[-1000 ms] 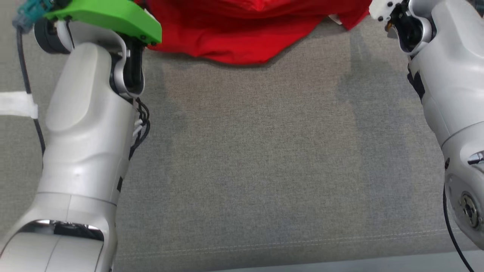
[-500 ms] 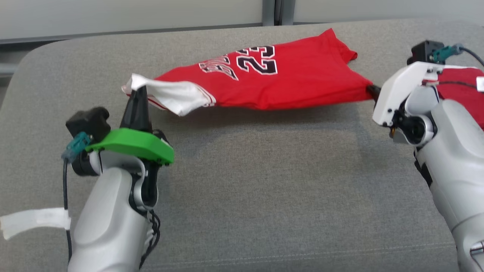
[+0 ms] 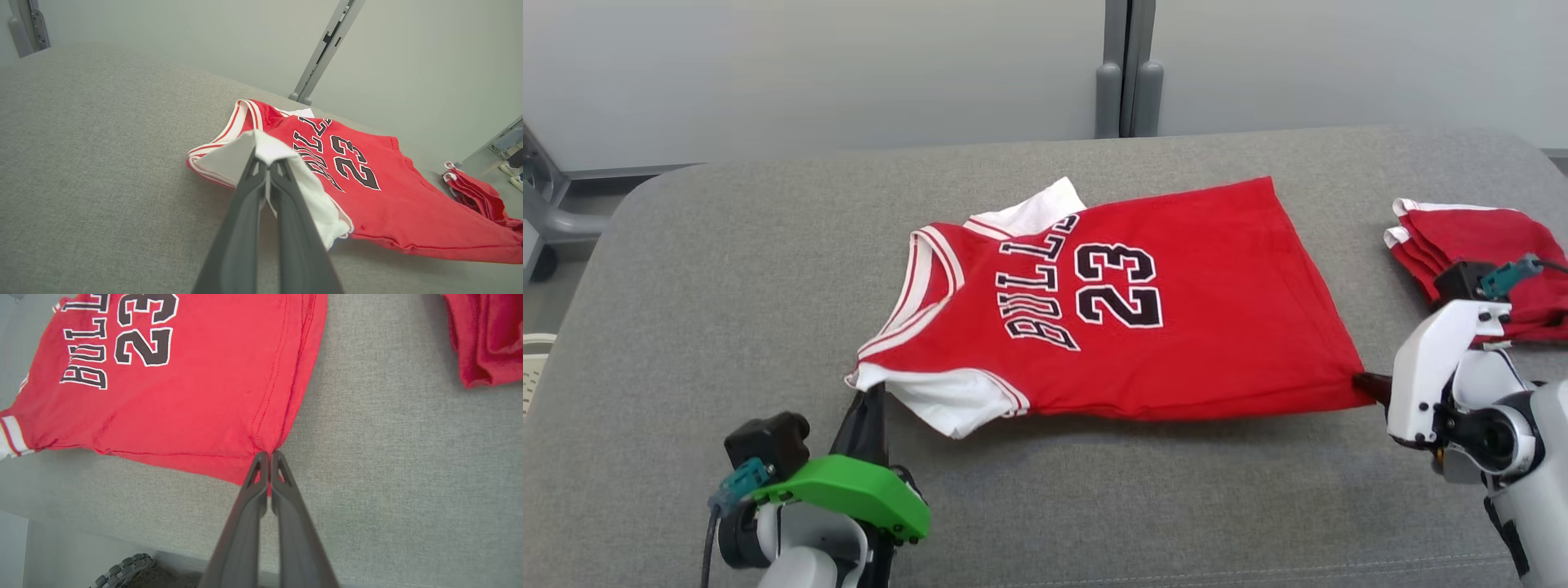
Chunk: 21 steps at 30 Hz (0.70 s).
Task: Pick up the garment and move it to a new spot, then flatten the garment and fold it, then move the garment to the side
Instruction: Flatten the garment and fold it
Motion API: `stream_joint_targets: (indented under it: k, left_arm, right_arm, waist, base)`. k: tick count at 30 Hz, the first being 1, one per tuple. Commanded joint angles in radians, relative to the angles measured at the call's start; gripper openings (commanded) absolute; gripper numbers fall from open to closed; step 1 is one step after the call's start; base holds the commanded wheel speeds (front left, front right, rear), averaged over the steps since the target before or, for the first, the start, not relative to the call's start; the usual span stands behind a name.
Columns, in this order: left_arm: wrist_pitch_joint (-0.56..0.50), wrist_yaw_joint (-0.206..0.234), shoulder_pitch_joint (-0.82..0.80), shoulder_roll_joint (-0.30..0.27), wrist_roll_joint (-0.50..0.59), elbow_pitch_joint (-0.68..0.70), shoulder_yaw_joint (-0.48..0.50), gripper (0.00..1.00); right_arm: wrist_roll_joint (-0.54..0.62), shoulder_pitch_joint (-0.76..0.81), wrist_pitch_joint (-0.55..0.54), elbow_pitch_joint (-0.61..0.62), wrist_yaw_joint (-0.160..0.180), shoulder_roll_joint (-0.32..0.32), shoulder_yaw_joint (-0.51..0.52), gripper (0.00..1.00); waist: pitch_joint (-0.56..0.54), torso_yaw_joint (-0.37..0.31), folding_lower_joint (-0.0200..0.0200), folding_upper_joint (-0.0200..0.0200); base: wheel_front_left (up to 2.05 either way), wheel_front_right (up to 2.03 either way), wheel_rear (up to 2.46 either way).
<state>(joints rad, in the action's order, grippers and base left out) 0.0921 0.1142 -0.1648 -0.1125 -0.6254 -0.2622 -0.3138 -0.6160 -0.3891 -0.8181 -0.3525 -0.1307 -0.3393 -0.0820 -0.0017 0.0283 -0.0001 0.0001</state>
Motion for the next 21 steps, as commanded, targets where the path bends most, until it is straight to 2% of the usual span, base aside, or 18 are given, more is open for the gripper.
stream_joint_targets:
  k: [1, 11, 21]
  left_arm:
    - [-0.009, 0.012, 0.043, -0.016, -0.001, 0.022, -0.001, 0.0]
    - [-0.062, 0.051, 0.154, -0.019, -0.01, 0.081, -0.031, 0.0]
    - [-0.074, 0.074, 0.247, -0.001, -0.038, 0.1, -0.05, 0.0]
  right_arm:
    - [0.026, 0.061, -0.05, 0.069, 0.0, 0.014, 0.039, 0.0]
    - [0.123, 0.284, -0.299, 0.34, 0.0, 0.096, 0.183, 0.0]
    - [0.225, 0.351, -0.347, 0.421, 0.0, 0.155, 0.269, 0.0]
  waist:
    - [-0.015, 0.004, 0.0001, -0.0001]
    - [-0.025, 0.016, 0.0001, -0.0001]
    - [-0.017, 0.029, 0.0001, -0.0001]
  base:
    - [0.0, 0.0, 0.0]
    - [0.0, 0.0, 0.0]
    - [0.0, 0.0, 0.0]
